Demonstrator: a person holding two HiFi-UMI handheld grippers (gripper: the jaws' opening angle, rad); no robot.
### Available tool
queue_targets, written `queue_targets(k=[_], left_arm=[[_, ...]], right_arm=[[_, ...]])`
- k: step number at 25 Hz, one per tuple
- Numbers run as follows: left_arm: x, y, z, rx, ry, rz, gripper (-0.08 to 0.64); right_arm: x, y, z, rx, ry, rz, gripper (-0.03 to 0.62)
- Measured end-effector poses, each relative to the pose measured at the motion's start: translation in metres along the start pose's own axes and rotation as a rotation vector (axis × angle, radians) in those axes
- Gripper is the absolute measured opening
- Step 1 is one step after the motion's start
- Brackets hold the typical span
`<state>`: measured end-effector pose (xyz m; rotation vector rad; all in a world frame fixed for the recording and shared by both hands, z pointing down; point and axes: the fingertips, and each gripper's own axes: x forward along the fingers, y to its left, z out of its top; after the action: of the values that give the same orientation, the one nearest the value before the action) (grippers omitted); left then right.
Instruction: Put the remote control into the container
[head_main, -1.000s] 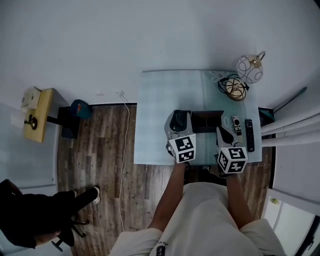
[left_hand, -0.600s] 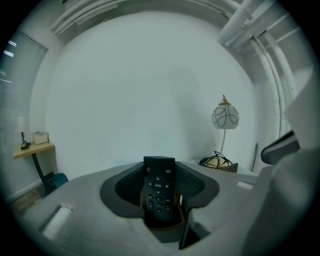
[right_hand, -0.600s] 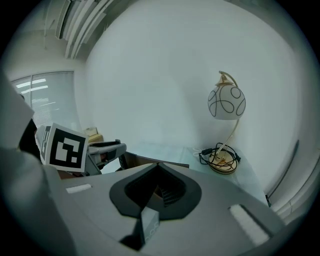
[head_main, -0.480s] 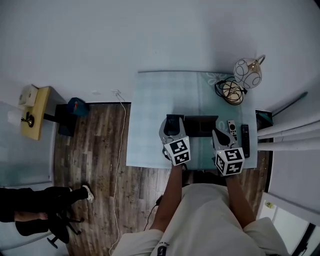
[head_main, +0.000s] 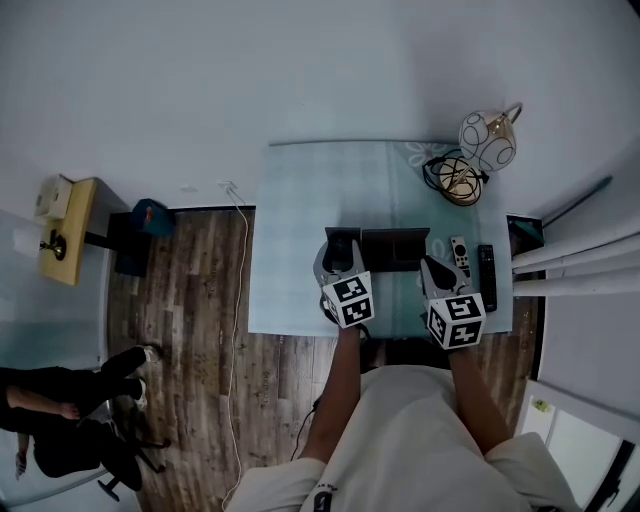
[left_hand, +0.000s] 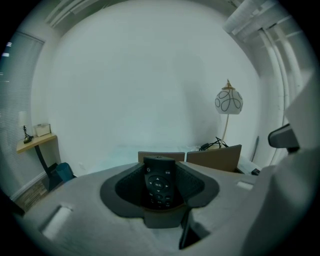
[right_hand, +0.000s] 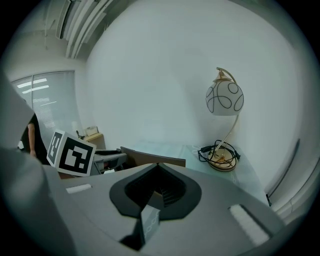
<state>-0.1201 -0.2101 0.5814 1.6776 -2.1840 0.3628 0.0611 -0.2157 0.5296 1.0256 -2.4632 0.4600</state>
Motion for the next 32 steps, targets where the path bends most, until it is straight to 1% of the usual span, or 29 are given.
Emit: queue_targets(k=[6,8,10,20,26,28,32], left_arm=[[0.005,-0.007,-0.008,0.013,0.038,-0.009,0.196],[0.004,-0.008,-0.007,0.015,0.028,-0.013,0.203],[0.003,-0.008,-0.002,0.015,0.010,-0.016,0.239],[-0.018,-0.012,0.013,0.040,-0.022,-0.082,0.239],[-0.040,0.000,0.019,0.046,-0.060,-0.101,0.238],[-0.049,0.004,0.016,0.045,-0.056,-0.109,0.234],[-0.068,0.015,0.013,0.055,-0.066,-0.117,0.175]], right_arm=[[-0.001,0.003,0.000,0.002,-0.007,-0.007,0.003],[-0.002,0.003,0.001,0.000,-0.011,-0.012,0.003],[-0.003,0.002,0.001,0.001,-0.015,-0.018,0.003],[-0.016,0.015,0.000,0.017,-0.026,-0.042,0.003],[-0.031,0.031,-0.008,0.039,-0.040,-0.065,0.003],[-0.037,0.038,-0.010,0.059,-0.053,-0.074,0.003],[-0.045,0.053,-0.015,0.087,-0.073,-0.085,0.003]])
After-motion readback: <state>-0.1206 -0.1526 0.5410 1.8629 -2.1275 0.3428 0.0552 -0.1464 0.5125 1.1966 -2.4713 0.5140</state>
